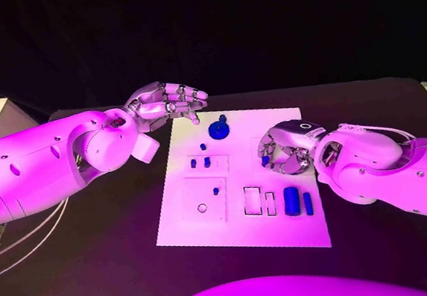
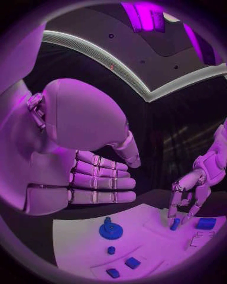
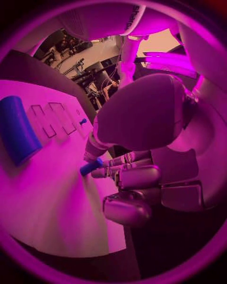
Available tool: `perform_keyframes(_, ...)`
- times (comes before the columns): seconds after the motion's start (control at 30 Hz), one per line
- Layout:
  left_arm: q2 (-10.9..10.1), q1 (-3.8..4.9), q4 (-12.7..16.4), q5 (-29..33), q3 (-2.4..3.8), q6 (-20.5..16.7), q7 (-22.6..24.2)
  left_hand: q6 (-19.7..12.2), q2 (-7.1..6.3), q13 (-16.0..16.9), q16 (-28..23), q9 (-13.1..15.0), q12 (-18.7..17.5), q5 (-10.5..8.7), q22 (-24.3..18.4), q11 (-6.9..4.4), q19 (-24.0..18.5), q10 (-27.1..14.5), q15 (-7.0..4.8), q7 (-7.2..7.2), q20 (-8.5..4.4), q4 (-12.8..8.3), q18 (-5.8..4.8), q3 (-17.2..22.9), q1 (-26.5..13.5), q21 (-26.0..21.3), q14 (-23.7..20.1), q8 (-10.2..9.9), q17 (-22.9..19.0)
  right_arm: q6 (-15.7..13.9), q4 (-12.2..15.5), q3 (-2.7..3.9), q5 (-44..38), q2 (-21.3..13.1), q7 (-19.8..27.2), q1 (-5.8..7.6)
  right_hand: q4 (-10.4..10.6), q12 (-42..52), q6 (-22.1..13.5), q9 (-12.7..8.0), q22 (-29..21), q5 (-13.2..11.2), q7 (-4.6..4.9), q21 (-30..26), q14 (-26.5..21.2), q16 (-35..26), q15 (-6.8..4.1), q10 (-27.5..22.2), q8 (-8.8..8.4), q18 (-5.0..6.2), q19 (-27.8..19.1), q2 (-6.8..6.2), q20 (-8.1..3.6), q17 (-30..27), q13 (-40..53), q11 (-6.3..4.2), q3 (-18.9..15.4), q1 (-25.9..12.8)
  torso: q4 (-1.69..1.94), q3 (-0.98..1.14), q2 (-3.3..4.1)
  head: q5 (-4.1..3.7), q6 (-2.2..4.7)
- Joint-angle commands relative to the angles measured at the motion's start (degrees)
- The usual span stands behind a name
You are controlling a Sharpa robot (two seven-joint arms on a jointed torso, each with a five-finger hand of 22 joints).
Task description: Assemble the parts on the task board
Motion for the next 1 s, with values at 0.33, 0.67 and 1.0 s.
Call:
perform_keyframes(0.33,-0.1,0.02,0.2,0.4,0.04,0.5,0.1,-0.3,0.49,-0.1,-0.4,0.0,0.1,-0.04,-0.1,-0.01,0.3,-0.3,0.10,0.00,0.08,0.0,0.76,-0.3,-0.1,-0.2,-0.4,0.2,-0.1,-3.3,0.0,-0.01,-2.2,0.6,-1.6,-0.15,-2.6,0.0,5.3,2.5,5.2,0.3,-2.30,6.2,2.1,1.1,-2.30,7.1,4.34,-1.96,1.9,4.77,-1.38,1.4,1.4,-2.40,3.6,1.7,0.00,-0.03,0.01,-0.09,-0.02)
perform_keyframes(0.67,-0.1,0.03,0.2,0.4,0.04,0.5,0.1,-0.3,0.51,-0.1,-0.4,-0.1,0.1,-0.03,-0.1,-0.01,0.4,-0.3,0.08,0.00,0.08,0.0,0.78,-0.3,0.0,-0.2,-0.4,0.3,-0.1,-3.8,0.5,-0.01,-3.0,0.1,-2.6,-0.24,-4.0,-0.9,5.3,3.7,5.9,0.2,-2.55,7.1,2.2,1.1,-2.67,8.8,5.53,-2.13,2.0,4.91,-1.81,1.7,1.9,-2.78,4.8,1.5,0.01,-0.01,-0.01,-0.17,-0.04)
perform_keyframes(1.0,-0.2,0.03,0.1,0.4,0.04,0.6,0.1,-0.3,0.51,-0.1,-0.4,-0.1,0.1,-0.03,-0.1,-0.01,0.4,-0.3,0.08,0.00,0.08,0.0,0.78,-0.3,0.0,-0.2,-0.4,0.3,-0.1,-9.2,4.3,0.31,-0.8,-3.5,-1.8,0.06,-4.5,-1.4,5.2,4.1,6.1,0.1,-2.55,7.5,2.2,1.1,-2.72,9.1,5.87,-2.20,2.1,4.76,-1.91,1.6,2.0,-2.81,5.3,1.2,-0.04,-0.03,-0.06,-0.09,0.03)
